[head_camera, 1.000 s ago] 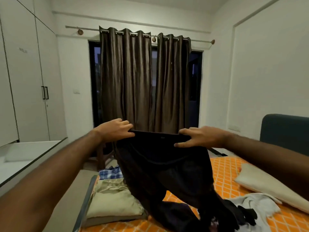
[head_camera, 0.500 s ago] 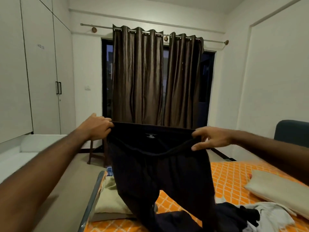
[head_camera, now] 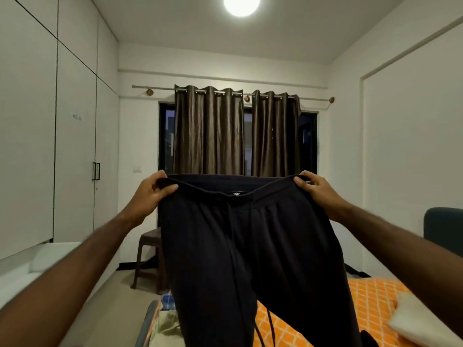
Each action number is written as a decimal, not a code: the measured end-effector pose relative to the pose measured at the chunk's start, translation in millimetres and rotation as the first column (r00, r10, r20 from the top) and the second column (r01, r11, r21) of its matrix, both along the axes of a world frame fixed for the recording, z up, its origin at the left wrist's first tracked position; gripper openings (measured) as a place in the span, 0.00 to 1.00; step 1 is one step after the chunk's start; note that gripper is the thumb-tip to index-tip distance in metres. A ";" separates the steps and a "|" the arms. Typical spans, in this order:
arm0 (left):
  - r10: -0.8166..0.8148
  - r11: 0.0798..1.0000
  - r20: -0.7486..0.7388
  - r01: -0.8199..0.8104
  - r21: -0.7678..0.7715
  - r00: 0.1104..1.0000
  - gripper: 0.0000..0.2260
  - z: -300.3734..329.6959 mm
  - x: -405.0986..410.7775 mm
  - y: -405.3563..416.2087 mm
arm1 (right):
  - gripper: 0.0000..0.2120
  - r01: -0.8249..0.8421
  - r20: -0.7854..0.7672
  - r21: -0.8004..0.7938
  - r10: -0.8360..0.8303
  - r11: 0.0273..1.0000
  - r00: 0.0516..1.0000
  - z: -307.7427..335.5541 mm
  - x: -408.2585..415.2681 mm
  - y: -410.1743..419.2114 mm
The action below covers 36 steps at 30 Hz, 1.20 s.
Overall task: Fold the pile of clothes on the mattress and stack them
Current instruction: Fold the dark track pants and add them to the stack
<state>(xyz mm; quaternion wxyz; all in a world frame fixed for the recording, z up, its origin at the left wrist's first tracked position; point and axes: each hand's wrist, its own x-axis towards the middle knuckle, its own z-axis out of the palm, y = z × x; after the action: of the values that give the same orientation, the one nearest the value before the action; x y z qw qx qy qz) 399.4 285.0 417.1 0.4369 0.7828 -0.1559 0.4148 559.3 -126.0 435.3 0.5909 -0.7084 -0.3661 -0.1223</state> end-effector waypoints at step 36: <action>0.039 0.957 -0.089 -0.063 -0.282 0.995 0.10 82.3 38.9 -134.4 | 0.13 0.075 -0.362 0.088 -0.038 0.993 0.931 76.0 -44.7 96.0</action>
<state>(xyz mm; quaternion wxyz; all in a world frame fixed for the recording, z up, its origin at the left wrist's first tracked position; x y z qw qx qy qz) 438.3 150.6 499.4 0.5401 0.7320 -0.0564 0.4113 514.6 -30.0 511.3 0.6791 -0.6985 -0.2243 -0.0258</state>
